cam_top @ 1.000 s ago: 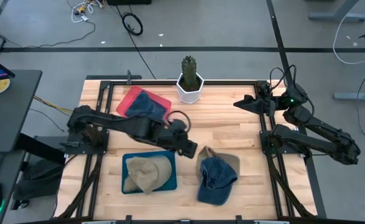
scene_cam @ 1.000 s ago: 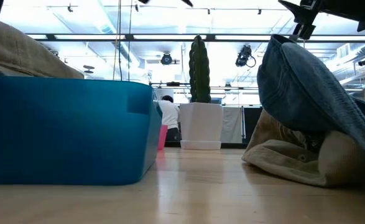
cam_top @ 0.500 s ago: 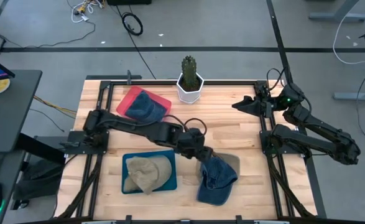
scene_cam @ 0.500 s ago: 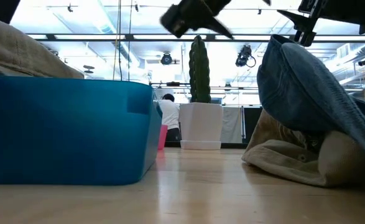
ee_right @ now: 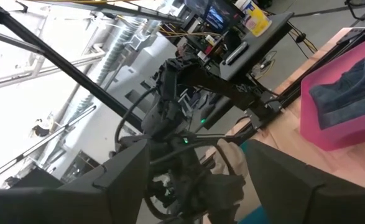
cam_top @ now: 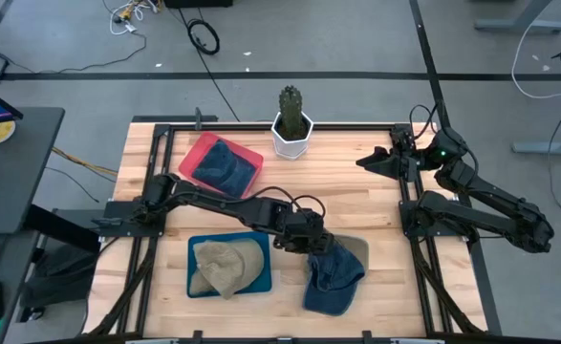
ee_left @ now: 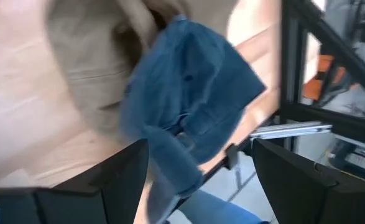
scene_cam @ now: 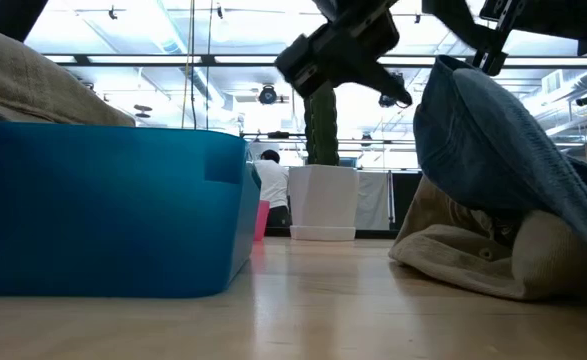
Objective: Pick & Place hat
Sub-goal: Put the blue cap into the pink bin
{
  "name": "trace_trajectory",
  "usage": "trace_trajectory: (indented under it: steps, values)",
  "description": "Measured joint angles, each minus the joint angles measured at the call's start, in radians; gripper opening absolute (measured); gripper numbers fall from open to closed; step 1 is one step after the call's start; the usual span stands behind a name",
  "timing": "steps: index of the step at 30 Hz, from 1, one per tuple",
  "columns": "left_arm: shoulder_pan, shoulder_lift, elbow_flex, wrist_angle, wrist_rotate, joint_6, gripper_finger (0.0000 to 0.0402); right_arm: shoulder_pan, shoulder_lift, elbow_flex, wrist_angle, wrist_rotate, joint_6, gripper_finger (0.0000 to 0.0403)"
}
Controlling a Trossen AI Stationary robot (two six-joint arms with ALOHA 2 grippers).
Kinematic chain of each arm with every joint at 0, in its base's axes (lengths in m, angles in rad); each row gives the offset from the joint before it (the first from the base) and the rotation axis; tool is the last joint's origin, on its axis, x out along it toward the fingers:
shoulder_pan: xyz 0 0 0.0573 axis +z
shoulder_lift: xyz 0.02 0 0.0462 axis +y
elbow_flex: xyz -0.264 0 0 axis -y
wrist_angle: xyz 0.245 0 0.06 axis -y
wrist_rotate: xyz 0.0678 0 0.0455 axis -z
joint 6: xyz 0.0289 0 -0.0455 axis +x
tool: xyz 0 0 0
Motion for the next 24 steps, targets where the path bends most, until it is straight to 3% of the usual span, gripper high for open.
trace_trajectory:
  steps: [13, 24]
  values:
    - [0.000, 0.042, 0.001, 0.021, 0.086, -0.049, 0.0291, 0.000, 0.000, 0.000, -0.008, -0.019, -0.016, 0.0268]
    - [0.011, 0.042, 0.001, -0.008, 0.093, -0.090, 0.0291, 0.000, 0.000, 0.000, -0.043, -0.019, -0.044, 0.0268]
